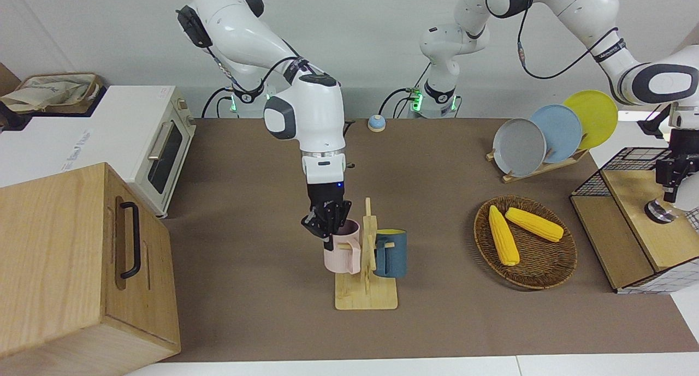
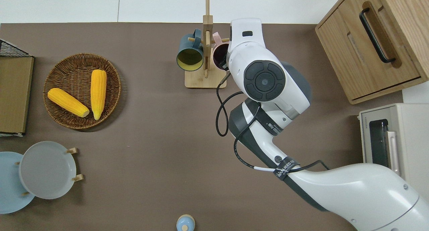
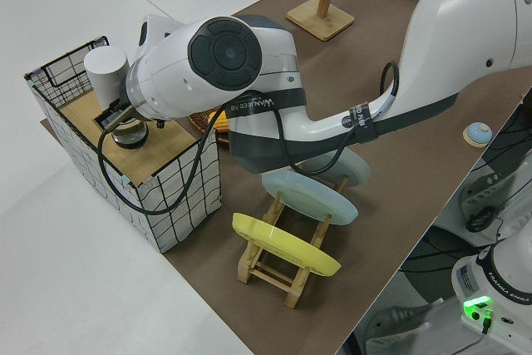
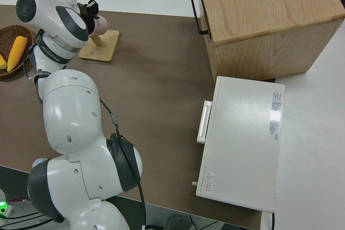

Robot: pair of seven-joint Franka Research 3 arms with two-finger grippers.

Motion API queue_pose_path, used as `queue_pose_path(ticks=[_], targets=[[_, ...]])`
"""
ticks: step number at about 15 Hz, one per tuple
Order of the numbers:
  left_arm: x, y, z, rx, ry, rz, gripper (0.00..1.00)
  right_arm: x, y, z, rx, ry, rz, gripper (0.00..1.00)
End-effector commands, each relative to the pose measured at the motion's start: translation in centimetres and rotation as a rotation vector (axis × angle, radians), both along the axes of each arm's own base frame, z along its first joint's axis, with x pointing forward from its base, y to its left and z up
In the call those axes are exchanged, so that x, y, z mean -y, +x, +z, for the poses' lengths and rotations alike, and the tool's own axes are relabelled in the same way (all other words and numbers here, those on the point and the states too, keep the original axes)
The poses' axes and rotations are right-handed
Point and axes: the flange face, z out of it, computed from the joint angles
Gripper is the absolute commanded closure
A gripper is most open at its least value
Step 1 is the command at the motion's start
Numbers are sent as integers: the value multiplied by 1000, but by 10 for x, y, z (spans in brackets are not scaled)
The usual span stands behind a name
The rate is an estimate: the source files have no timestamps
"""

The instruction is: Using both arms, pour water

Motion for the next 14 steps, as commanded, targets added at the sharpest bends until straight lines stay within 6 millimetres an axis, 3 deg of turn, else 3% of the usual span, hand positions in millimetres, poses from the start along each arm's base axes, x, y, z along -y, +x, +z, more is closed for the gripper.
queue_pose_path(ticks=[1,7,14], targets=[[-2,1,19,36,-2,12,1000,3,-3,12,16,-1,-19,940],[-2,2,37,43,-31,5,1000,3,-5,10,8,-3,-19,959],[-3,2,41,47,-29,7,1000,10,-7,5,-11,-22,-29,959]])
